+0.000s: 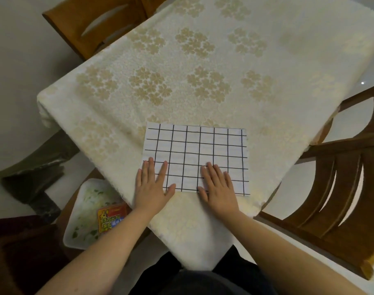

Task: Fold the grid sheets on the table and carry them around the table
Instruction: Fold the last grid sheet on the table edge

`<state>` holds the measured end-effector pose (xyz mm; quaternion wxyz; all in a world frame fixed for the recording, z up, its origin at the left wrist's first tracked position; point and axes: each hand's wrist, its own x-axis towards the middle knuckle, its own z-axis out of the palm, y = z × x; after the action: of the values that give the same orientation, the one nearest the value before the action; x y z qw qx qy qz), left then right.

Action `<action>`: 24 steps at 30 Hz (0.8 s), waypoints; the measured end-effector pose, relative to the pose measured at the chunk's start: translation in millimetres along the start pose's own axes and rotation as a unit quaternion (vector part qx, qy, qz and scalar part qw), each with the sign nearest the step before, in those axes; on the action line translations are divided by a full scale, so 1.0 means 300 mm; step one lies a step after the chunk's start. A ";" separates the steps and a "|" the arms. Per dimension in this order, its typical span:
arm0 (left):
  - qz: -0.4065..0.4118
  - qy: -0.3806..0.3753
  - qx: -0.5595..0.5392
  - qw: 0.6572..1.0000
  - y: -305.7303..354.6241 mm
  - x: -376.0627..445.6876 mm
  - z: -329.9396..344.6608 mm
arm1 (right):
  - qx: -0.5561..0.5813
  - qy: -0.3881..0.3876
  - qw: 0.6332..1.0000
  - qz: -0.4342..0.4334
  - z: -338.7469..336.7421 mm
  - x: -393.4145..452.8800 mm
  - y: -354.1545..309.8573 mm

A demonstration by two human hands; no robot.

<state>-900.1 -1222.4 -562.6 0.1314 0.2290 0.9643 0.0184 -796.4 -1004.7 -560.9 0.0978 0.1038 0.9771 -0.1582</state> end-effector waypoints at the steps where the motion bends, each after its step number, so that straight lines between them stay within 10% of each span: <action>1: -0.001 -0.004 -0.002 1.000 0.000 -0.001 -0.003 | -0.006 -0.004 1.000 0.012 0.004 -0.008 0.007; 24: -0.004 -0.030 -0.031 0.999 -0.021 -0.024 -0.059 | 0.050 0.060 0.983 0.167 -0.150 -0.067 0.121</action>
<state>-901.4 -1230.7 -544.3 0.1677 0.2211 0.9598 0.0412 -775.8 -959.6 -525.1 0.0586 0.2799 0.9408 -0.1817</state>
